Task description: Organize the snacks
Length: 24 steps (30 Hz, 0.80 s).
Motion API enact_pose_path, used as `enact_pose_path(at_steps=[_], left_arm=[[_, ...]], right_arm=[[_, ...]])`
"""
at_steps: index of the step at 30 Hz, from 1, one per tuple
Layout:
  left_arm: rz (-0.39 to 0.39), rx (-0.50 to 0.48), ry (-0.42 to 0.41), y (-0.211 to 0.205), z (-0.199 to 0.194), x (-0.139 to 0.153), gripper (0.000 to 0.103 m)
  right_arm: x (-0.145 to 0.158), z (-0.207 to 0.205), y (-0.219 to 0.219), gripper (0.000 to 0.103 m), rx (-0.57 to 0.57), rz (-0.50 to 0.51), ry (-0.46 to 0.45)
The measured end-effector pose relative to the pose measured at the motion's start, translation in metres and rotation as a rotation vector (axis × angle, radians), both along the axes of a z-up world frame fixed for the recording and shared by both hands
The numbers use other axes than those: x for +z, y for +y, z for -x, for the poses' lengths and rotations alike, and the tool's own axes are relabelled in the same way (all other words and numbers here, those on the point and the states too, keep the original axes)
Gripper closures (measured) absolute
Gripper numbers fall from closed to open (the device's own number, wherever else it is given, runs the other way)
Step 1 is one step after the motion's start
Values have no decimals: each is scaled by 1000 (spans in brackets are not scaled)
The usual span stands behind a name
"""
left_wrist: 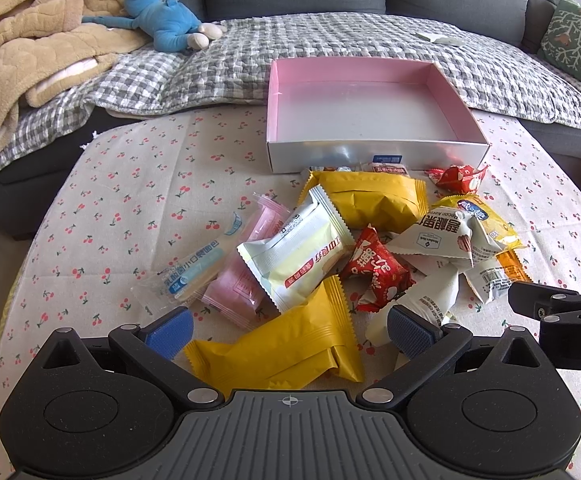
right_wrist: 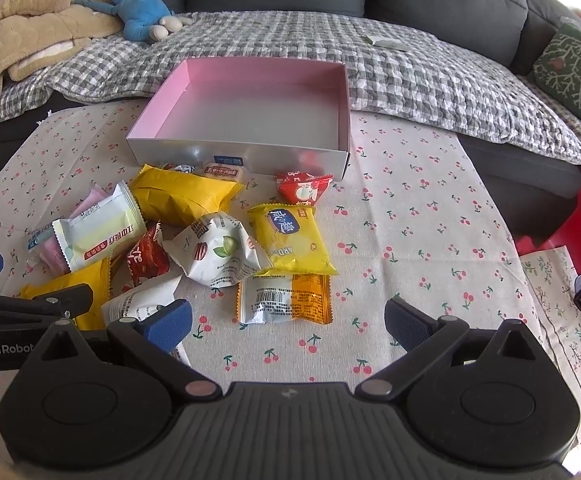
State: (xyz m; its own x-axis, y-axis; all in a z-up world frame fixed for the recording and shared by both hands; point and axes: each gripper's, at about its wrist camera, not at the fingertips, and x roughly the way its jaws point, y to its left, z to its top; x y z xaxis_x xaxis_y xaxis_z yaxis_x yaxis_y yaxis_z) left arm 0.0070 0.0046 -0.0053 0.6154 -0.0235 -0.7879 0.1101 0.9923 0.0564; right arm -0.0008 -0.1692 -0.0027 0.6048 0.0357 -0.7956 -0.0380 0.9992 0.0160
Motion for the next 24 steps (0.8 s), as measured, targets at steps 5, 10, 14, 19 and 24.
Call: enact_pose_path(at_steps=[5, 10, 14, 19, 24], left_arm=[[0, 1, 1, 0, 0, 0, 0], [0, 0, 1, 0, 0, 0, 0], [0, 1, 1, 0, 0, 0, 0], [-3, -2, 0, 1, -1, 0, 0], [-23, -66, 15, 0, -5, 1, 0]], right_arm=[[0, 0, 0, 0, 0, 0, 1], [0, 0, -1, 0, 0, -4, 6], [-1, 0, -2, 0, -1, -11, 17], [-3, -2, -4, 0, 3, -24, 46], [-5, -10, -12, 0, 4, -56, 100]])
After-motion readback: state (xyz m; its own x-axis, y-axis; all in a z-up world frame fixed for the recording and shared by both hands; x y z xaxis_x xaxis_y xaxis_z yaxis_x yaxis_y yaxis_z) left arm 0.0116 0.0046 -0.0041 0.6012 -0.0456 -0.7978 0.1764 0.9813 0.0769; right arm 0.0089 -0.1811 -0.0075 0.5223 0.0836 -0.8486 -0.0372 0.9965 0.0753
